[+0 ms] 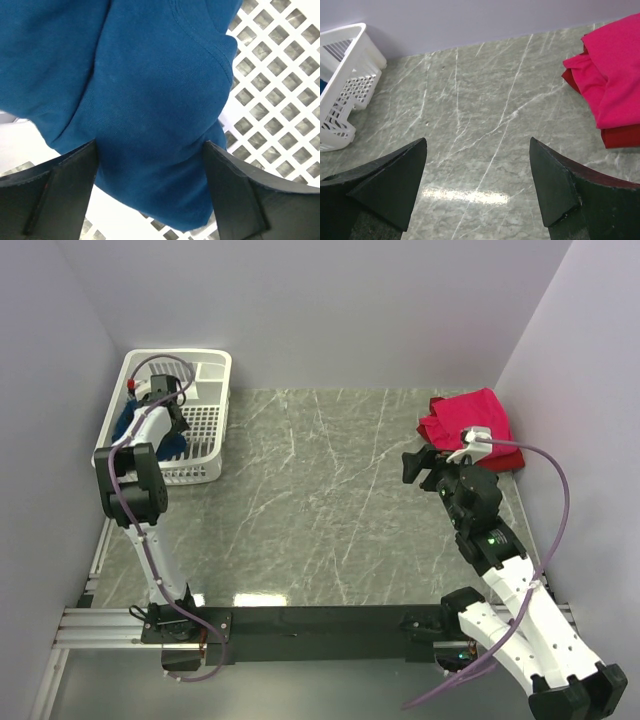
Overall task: Fold and stack the t-shirts
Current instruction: Grab the tshirt from the pile, then move the tshirt to the center of the board
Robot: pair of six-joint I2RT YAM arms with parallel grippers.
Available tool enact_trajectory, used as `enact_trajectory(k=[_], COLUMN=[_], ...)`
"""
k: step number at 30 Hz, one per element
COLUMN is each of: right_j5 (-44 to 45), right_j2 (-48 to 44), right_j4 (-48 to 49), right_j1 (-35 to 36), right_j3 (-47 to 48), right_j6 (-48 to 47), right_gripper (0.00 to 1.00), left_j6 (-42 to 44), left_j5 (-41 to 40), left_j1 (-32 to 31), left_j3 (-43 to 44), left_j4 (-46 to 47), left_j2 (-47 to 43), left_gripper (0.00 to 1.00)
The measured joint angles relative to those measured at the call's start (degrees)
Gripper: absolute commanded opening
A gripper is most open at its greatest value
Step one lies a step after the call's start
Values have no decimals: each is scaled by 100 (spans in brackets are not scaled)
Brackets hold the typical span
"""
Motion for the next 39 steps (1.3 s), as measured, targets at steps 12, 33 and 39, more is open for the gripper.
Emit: enact_trajectory(k=[12, 33, 39], right_j5=[37, 44, 120], right_j2=[-164, -11, -48], right_j4=[-35, -33, -155], right_j1=[0, 0, 0], right_j3=[0, 0, 0], right_j6=[-4, -4, 0], right_gripper=[89, 88, 88], left_j6=[98, 640, 684], left_j5=[-7, 297, 1217], left_j1=[-39, -2234, -3458], left_j3=[140, 37, -656], left_j4=[-42, 208, 682], left_j2=[26, -3001, -3825], left_gripper=[1, 0, 86])
